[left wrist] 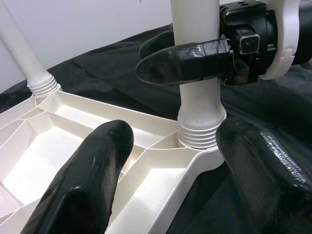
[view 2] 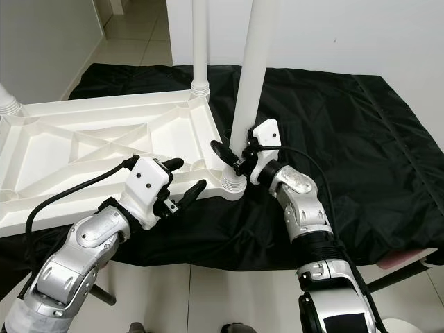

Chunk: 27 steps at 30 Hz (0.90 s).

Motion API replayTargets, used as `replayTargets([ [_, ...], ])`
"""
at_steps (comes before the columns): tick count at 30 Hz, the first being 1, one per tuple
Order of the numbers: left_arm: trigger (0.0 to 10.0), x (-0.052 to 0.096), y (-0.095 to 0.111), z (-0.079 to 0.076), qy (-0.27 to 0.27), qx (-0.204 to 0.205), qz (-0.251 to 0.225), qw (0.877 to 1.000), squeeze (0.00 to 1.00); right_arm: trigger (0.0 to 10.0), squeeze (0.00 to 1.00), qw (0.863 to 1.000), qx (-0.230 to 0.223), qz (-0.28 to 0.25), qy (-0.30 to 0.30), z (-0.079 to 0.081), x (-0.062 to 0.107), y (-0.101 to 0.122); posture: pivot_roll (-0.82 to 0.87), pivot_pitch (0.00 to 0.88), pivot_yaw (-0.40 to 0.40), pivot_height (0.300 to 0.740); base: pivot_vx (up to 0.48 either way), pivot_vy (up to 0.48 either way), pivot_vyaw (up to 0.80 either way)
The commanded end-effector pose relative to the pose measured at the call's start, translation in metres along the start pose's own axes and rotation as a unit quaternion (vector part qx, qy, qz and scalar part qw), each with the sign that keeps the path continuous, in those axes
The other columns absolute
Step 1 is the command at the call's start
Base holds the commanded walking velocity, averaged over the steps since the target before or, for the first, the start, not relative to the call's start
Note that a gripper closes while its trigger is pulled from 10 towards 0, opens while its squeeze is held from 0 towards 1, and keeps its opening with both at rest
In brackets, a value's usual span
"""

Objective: Building children table

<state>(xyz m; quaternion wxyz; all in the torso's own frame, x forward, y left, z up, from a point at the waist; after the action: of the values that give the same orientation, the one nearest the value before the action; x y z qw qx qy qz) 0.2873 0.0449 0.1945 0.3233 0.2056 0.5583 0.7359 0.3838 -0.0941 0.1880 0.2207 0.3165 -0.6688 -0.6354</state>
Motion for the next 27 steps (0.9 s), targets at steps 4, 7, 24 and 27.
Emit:
replayTargets([
  [4,10.0,0.002,0.001,-0.001,0.003,-0.004,0.001,1.000,0.00,10.0,0.00,0.994,-0.058,0.090,-0.027,0.006,0.006,-0.053,0.01,0.110,0.007,0.740,0.000,0.000,0.00],
  [7,10.0,0.002,0.001,-0.001,0.003,-0.004,0.001,1.000,0.00,10.0,0.00,0.993,-0.062,0.092,-0.040,0.003,0.006,-0.055,0.01,0.110,0.007,0.740,0.000,0.000,0.00],
  [24,10.0,0.003,0.001,-0.001,0.006,-0.002,0.001,1.000,0.00,10.0,0.00,0.989,-0.047,0.029,-0.137,0.007,0.008,-0.042,0.01,0.112,0.000,0.740,0.000,0.000,0.00],
  [27,10.0,0.003,0.001,-0.001,0.006,-0.002,0.001,1.000,0.00,10.0,0.00,0.986,-0.050,0.021,-0.156,0.008,0.008,-0.040,0.00,0.112,-0.001,0.740,0.000,0.000,0.00],
])
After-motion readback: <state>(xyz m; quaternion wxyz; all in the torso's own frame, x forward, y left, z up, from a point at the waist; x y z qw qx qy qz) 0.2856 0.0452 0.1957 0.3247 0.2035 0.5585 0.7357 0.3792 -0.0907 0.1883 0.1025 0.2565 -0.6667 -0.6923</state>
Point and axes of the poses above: a point about 5 cm out from each wrist's last joint towards the gripper, its own x axis pointing back from the gripper into the wrist, its own y axis along the axis of the wrist's last joint, z = x × y, the point moved 5 cm from there along -x, pointing out of the wrist towards the gripper
